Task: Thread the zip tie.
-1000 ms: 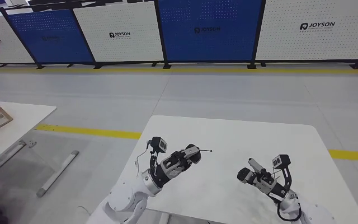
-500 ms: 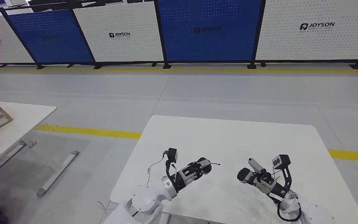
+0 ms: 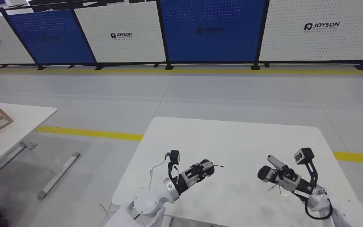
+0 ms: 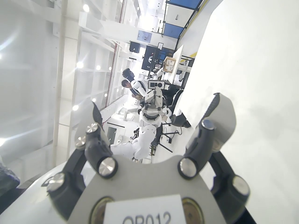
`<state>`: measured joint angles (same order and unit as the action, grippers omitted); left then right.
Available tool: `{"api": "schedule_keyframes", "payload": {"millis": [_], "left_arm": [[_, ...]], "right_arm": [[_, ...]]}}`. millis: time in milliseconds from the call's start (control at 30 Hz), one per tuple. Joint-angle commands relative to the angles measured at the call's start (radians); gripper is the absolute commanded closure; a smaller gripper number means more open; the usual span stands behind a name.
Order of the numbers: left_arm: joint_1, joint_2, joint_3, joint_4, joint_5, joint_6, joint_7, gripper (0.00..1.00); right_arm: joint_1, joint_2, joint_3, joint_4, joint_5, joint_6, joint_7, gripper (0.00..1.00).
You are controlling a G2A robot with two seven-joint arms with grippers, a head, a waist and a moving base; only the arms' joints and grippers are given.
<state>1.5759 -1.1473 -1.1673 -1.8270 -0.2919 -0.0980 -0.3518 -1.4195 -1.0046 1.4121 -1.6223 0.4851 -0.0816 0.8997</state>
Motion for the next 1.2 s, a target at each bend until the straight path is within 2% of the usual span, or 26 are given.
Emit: {"api": "schedule_keyframes", "payload": {"millis": [0,67,533,633,800,900,1033,1167], "left_arm": [[0.0,0.0,0.0,0.0,0.0,0.0,0.0,1.0],[0.0,0.0,0.0,0.0,0.0,0.0,0.0,1.0],[0.0,0.0,0.0,0.0,0.0,0.0,0.0,1.0],[0.0,0.0,0.0,0.0,0.0,0.0,0.0,1.0],[0.0,0.0,0.0,0.0,0.0,0.0,0.0,1.0],[0.0,0.0,0.0,0.0,0.0,0.0,0.0,1.0],[0.0,0.0,0.0,0.0,0.0,0.0,0.0,1.0],[0.0,0.0,0.0,0.0,0.0,0.0,0.0,1.0]], "right_arm": [[0.017,0.01,0.029,-0.005,-0.051,0.094,0.044,0.0],[0.036,0.015,0.03,-0.005,-0.092,0.153,0.055,0.0],[0.036,0.015,0.03,-0.005,-0.092,0.153,0.055,0.0],[0.044,0.021,0.036,-0.019,-0.162,0.172,0.061,0.0],[0.085,0.045,0.074,-0.043,-0.311,0.299,0.15,0.0],[0.115,0.056,0.074,-0.054,-0.409,0.371,0.189,0.0],[0.175,0.063,0.024,-0.047,-0.547,0.419,0.207,0.0],[0.189,0.061,0.016,-0.043,-0.54,0.414,0.189,0.0]]}}
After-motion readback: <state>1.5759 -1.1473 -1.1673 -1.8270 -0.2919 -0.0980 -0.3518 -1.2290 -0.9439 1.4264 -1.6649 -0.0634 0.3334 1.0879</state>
